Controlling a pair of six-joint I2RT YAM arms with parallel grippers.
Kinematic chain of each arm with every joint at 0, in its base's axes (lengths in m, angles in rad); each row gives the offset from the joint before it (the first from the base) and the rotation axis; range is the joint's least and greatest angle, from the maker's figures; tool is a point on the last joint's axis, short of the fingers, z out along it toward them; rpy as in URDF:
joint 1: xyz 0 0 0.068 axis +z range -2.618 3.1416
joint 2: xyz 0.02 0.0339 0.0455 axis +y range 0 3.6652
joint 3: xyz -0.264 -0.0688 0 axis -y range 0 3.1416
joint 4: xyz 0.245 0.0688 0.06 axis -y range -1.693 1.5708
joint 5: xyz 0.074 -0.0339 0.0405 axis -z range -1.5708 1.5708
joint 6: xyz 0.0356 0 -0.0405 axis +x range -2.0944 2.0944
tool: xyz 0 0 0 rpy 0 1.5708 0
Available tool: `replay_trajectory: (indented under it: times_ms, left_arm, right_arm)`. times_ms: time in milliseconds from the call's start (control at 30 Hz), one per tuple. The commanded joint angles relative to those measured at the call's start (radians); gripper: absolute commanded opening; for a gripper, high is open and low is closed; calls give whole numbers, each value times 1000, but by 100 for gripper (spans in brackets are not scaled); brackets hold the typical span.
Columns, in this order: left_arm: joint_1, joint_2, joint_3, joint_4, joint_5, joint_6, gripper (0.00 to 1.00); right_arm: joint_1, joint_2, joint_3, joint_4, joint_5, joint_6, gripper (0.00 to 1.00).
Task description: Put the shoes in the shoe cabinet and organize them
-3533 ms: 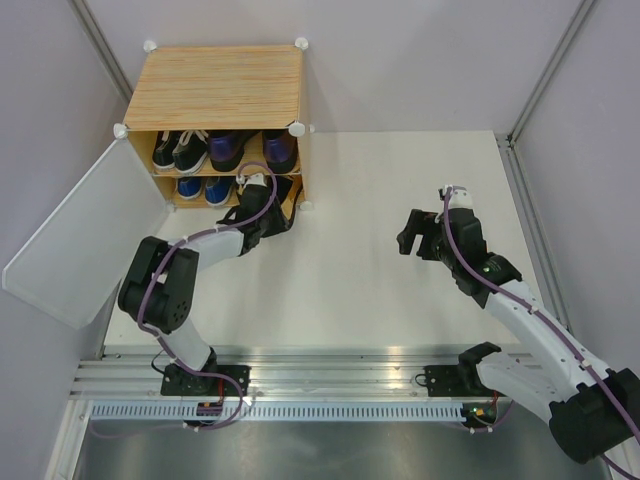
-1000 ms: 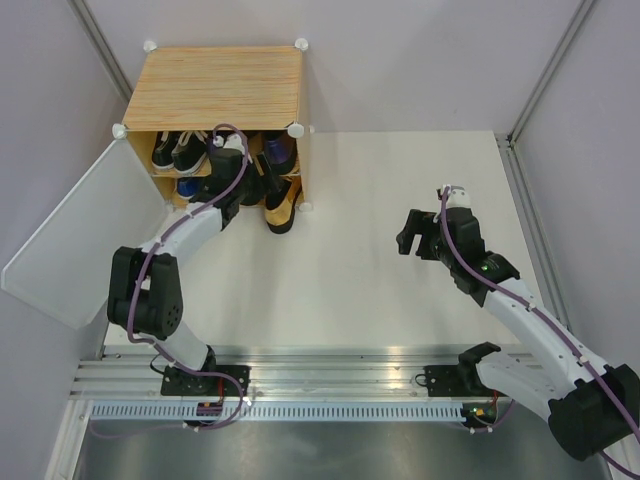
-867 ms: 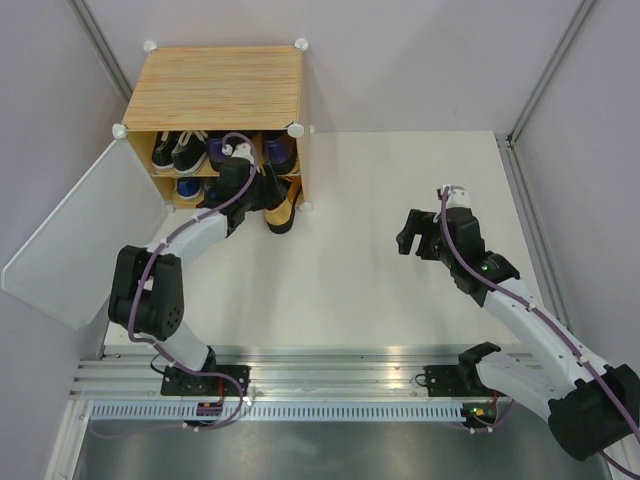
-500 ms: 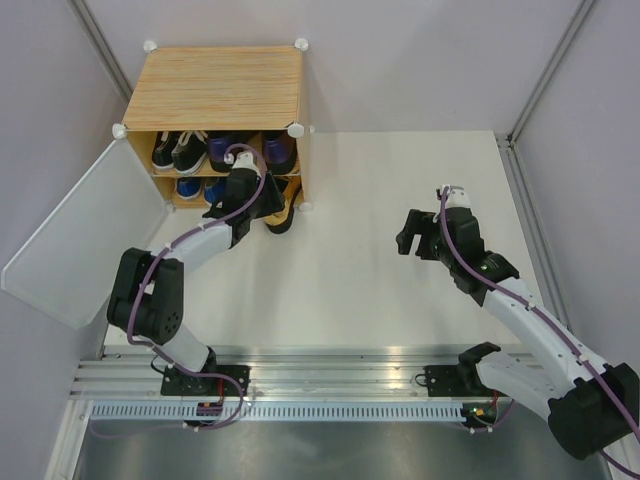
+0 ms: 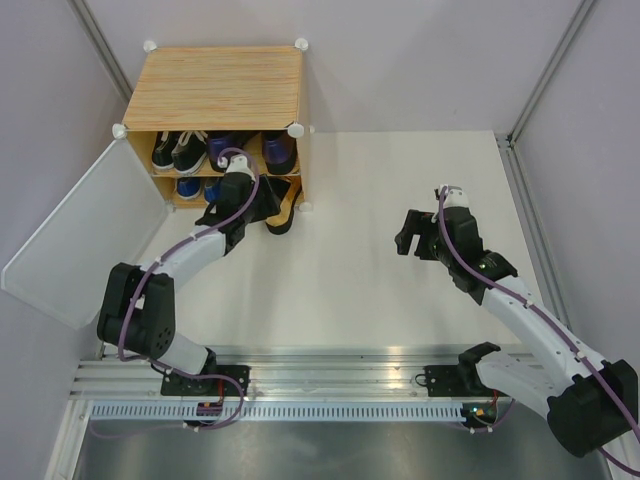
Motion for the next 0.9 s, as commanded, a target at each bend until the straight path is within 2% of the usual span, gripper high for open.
replay_trajectory:
  times_ms: [0, 100, 300, 633, 767, 833, 867]
  left_arm:
    - [-6, -43, -7, -21, -19, -19, 68]
    - [-6, -39, -7, -76, -104, -72, 68]
    - [0, 16, 22, -113, -175, -163, 70]
    - [20, 161, 82, -71, -112, -217, 71]
    - [20, 196, 87, -62, -71, -214, 64]
    - [19, 202, 87, -62, -56, -213, 54]
    - [20, 211, 88, -33, -45, -213, 46]
  right_arm:
    - [0, -1, 7, 30, -6, -9, 91]
    - [-2, -4, 5, 30, -8, -9, 91]
    - [-2, -1, 7, 31, -10, -9, 91]
    - [-2, 7, 8, 31, -3, -11, 91]
    - [-3, 16, 10, 30, 0, -12, 91]
    - [-2, 19, 11, 30, 1, -11, 91]
    - [-3, 22, 11, 31, 1, -12, 91]
